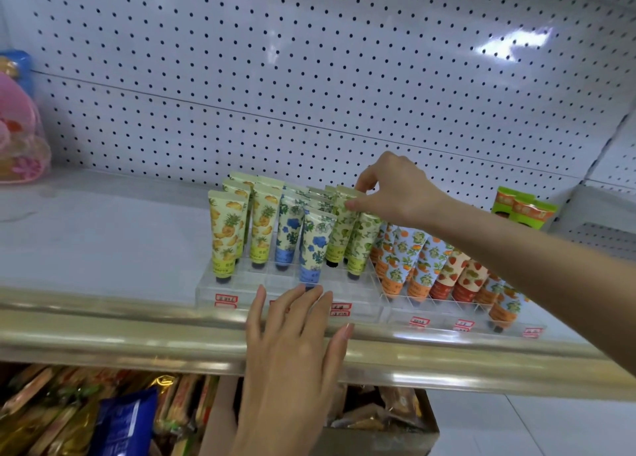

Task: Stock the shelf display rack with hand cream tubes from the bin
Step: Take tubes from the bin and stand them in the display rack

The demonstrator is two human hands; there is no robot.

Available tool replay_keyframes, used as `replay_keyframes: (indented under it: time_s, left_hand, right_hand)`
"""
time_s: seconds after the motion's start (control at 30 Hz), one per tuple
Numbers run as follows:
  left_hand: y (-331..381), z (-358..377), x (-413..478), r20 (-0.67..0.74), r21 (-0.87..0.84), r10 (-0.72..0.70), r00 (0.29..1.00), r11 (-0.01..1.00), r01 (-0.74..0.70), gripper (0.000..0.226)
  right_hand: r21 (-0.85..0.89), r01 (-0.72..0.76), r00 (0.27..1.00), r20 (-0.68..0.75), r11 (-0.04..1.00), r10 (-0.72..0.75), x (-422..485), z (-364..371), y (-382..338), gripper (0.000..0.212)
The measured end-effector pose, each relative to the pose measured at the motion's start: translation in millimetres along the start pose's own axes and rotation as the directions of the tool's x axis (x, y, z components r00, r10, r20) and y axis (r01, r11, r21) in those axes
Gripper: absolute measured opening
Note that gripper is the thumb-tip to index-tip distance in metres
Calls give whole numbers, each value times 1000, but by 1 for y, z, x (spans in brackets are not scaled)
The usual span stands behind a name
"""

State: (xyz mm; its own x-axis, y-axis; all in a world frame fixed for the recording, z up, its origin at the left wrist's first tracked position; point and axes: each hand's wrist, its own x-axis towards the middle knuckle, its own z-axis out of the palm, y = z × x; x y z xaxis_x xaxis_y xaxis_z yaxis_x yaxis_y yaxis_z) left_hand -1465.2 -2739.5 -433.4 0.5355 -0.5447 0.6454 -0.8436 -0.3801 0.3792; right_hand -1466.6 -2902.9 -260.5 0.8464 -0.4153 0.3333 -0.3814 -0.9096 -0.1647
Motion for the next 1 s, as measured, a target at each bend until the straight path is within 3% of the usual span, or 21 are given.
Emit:
replay_keyframes:
  time_s: [0.43, 0.73, 0.9, 1.0]
  left_hand:
    - [1, 3, 3, -47, -34, -8, 999, 999, 7, 60]
    - [4, 3, 5, -48, -48, -33, 998, 998, 30, 60]
    - [11, -4, 3, 43, -41, -39, 998, 998, 41, 56]
    - [15, -10, -2, 82, -20, 2, 997, 1000, 0, 58]
  right_hand:
    - [-25, -16, 998, 56, 1000, 18, -1, 10, 2, 21]
    - [-31, 60, 995, 86, 998, -58, -1, 0, 4, 21]
    - [-33, 137, 983, 132, 990, -131, -13, -20, 7, 33]
    - [-151, 197, 958, 239, 969, -157, -32, -28, 11, 54]
